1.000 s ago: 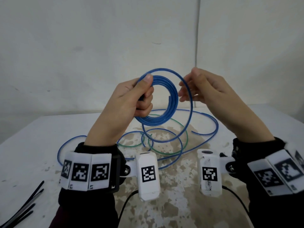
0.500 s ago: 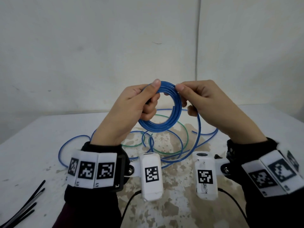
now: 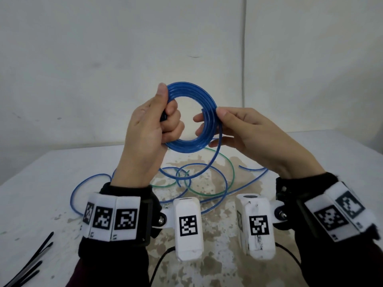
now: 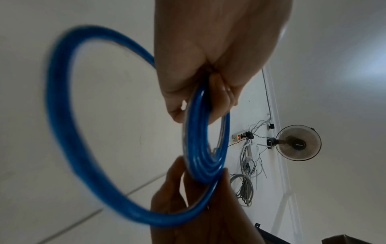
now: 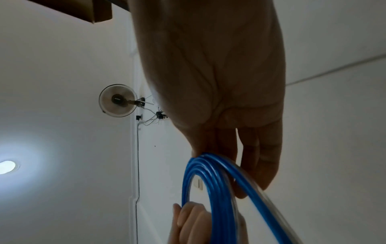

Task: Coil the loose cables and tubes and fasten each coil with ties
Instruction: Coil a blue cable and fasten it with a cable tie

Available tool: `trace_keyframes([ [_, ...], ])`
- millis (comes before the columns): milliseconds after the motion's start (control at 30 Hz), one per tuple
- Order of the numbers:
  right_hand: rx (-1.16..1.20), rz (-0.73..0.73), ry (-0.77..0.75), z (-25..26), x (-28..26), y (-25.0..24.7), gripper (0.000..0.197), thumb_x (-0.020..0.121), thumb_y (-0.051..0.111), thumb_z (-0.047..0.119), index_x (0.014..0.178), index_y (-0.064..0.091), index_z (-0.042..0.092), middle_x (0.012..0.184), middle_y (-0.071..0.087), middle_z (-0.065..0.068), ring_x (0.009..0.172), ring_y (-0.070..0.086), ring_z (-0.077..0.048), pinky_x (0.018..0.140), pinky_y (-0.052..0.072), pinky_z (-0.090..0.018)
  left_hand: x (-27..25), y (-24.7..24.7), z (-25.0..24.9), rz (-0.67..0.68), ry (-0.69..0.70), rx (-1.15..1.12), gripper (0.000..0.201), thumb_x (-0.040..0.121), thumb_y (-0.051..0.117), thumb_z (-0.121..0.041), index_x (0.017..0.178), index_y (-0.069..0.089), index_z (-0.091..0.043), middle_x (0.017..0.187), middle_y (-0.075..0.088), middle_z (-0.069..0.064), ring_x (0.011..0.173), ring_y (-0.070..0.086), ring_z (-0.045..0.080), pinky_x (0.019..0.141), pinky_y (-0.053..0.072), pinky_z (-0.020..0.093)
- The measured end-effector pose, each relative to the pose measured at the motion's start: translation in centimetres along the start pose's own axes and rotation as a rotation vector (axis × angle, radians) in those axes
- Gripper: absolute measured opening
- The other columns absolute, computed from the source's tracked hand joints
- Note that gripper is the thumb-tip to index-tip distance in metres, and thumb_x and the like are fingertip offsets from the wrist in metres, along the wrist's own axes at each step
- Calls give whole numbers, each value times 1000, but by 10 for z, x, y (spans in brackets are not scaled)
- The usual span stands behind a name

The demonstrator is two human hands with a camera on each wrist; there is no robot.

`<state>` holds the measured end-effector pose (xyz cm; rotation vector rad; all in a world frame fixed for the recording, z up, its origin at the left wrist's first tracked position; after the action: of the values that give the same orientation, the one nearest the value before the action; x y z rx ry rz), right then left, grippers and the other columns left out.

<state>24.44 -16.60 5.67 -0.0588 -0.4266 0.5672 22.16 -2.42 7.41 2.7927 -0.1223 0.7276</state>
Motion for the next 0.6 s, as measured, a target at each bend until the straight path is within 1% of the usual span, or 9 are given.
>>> trace_keyframes([
  [67,151,2,-5,0,2,5,41,103,28,26,104,65,9,88,71,-4,88,65,-15,84,54,-31,0,4,4,-26,9,-63,43,102,29,-37,65,34,-15,48,20,-9,43,13,6,42,15,18],
  [133,309,-16,-17,1,4,6,43,104,26,26,99,64,7,78,68,-4,80,64,-15,78,53,-26,1,8,7,-34,26,-100,43,102,28,-38,66,33,-15,47,19,-9,42,14,6,45,13,21],
  [167,377,-20,-25,2,4,7,43,104,25,27,96,63,7,71,65,-3,76,63,-16,76,52,-25,1,10,9,-28,30,-111,43,102,27,-38,67,33,-15,47,20,-9,42,16,6,47,14,21],
  [233,466,-31,-42,3,6,8,42,104,25,29,92,58,6,60,51,1,68,57,-17,75,51,-26,3,13,12,2,9,-129,43,103,26,-38,67,33,-15,47,22,-9,42,19,7,51,15,23],
  [300,480,-79,-47,4,7,6,40,104,25,29,88,53,5,56,40,4,61,51,-15,74,50,-26,3,15,16,47,-34,-133,43,103,26,-37,67,35,-15,48,24,-7,42,24,9,52,21,22],
  [367,432,-129,-49,5,7,2,39,104,26,27,84,51,5,54,36,5,56,46,-14,69,49,-25,3,16,18,106,-82,-116,43,102,26,-36,67,36,-14,49,27,-4,43,32,12,51,31,19],
  [433,310,-123,-42,7,5,-2,38,105,27,26,81,50,6,52,33,6,53,41,-14,65,47,-25,0,17,18,190,-154,-56,41,99,29,-35,67,36,-13,47,31,-2,44,43,16,53,41,20],
  [533,27,-32,13,10,-2,0,37,104,29,25,78,49,7,52,30,7,50,37,-14,65,47,-26,-7,16,18,302,-285,125,36,91,39,-36,67,42,-10,45,34,-1,43,47,20,55,44,23],
  [600,-90,43,47,11,-7,5,38,104,30,25,76,50,9,51,32,8,50,35,-13,64,47,-26,-12,14,19,358,-326,230,35,90,41,-35,71,49,-7,45,35,0,40,45,19,63,42,30],
])
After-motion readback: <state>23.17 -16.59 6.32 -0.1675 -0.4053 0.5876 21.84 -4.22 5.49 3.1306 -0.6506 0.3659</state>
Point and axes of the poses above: each hand's wrist, its own x-axis towards the middle knuckle, its own y-axis out of the palm, z = x × y, the point moved 6 cm from there along x, towards the middle knuckle
